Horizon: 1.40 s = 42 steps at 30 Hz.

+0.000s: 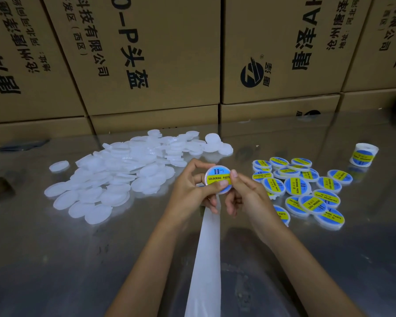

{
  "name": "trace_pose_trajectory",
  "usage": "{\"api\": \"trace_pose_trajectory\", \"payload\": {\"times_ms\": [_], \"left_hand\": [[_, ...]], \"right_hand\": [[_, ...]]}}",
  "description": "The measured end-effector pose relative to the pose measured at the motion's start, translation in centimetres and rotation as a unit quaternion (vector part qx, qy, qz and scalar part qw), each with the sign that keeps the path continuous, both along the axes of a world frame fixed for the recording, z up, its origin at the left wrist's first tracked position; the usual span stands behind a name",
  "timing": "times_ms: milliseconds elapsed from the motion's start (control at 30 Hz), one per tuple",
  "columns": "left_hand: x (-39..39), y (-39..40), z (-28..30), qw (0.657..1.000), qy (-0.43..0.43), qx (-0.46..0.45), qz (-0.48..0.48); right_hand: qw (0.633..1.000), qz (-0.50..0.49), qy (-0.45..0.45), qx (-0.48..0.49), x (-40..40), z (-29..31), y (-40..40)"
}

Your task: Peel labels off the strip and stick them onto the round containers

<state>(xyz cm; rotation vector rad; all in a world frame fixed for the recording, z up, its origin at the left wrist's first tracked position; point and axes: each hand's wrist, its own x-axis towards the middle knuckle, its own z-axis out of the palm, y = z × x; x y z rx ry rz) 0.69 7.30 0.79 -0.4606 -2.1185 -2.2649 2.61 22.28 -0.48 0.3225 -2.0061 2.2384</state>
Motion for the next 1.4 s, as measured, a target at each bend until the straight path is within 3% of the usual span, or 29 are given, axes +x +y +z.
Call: {"api": "trace_pose_trajectory", "payload": {"times_ms": [333, 567, 633, 733, 867, 1067, 1167, 1267, 1333, 1400], "left_hand": [[-0.1, 0.1, -0.2, 0.999, -0.006, 0.011, 0.034], [-0.7, -0.2, -0.3, 0.996, -0.005, -0.021, 0.09], [-1.1, -1.0, -0.3, 0.992, -0.004, 0.006, 0.128], [-1.8, -2.6, -0.9, 0.981, -0.007, -0.001, 0.196], [-2.8, -4.5, -2.1, 0.954, -0.057, -0.03, 0.292], [-3.0, -7.3, -4.0, 0.877, -0.013, -0.237, 0.418], [-3.4, -7.2, -4.6, 0.848, 0.043, -0.348, 0.398], [-3.8, -7.3, -5.0, 0.778, 0.052, -0.502, 0.374], [-4.0, -7.6, -5.3, 0.752, 0.054, -0.548, 0.361], [-4.1, -7.7, -5.4, 0.748, 0.077, -0.554, 0.357]], "right_hand": [[1.0, 0.01, -0.006, 0.022, 0.1, -0.4, -0.1], [0.992, -0.105, -0.033, 0.059, -0.7, -0.4, 0.5], [0.969, -0.211, -0.019, 0.125, -1.3, -0.5, 1.6], [0.887, -0.361, -0.041, 0.287, -1.9, -1.0, 4.2], [0.824, -0.413, -0.101, 0.373, -2.0, -1.5, 6.7], [0.804, -0.444, -0.093, 0.385, -2.1, -1.7, 7.1], [0.807, -0.442, -0.044, 0.39, -1.9, -1.8, 6.1], [0.824, -0.395, 0.032, 0.404, -1.6, -2.0, 4.1], [0.829, -0.363, 0.083, 0.418, -1.3, -2.1, 2.5], [0.832, -0.331, 0.112, 0.43, -1.0, -2.4, 1.2]]}}
